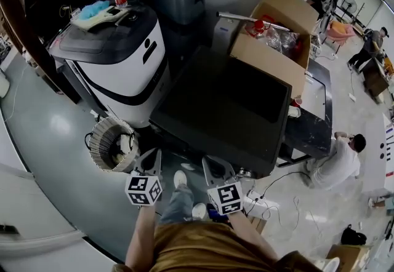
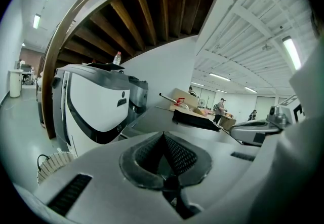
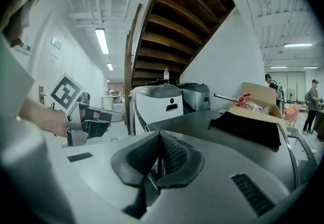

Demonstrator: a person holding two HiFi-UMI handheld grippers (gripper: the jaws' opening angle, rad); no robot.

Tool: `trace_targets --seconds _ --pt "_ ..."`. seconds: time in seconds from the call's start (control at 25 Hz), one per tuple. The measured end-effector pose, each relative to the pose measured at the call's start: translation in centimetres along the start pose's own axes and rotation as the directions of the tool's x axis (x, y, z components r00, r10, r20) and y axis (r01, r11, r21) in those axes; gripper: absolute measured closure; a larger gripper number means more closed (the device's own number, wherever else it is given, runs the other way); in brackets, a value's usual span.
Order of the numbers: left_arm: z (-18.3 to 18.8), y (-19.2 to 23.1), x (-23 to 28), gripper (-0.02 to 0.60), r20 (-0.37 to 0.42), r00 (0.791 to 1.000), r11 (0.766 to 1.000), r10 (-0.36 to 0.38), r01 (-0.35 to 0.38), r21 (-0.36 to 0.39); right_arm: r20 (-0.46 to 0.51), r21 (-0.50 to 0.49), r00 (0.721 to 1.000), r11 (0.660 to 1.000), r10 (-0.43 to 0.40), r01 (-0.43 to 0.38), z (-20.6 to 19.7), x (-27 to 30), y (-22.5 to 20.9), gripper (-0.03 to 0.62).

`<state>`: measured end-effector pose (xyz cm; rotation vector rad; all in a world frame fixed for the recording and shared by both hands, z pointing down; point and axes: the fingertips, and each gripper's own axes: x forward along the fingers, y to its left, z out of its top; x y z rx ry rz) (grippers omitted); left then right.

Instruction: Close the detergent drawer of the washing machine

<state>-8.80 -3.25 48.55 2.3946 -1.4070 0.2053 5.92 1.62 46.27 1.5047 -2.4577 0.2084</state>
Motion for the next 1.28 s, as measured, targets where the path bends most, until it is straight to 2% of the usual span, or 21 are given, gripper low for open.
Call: trace_targets --seconds 1.28 --pt "-1.1 -0.1 0.8 0.557 -0.027 1.000 1.000 0.008 -0.008 -0.007 -0.027 -0.012 1.000 1.000 0.003 -0.003 -1.0 -0.1 -0.7 0.582"
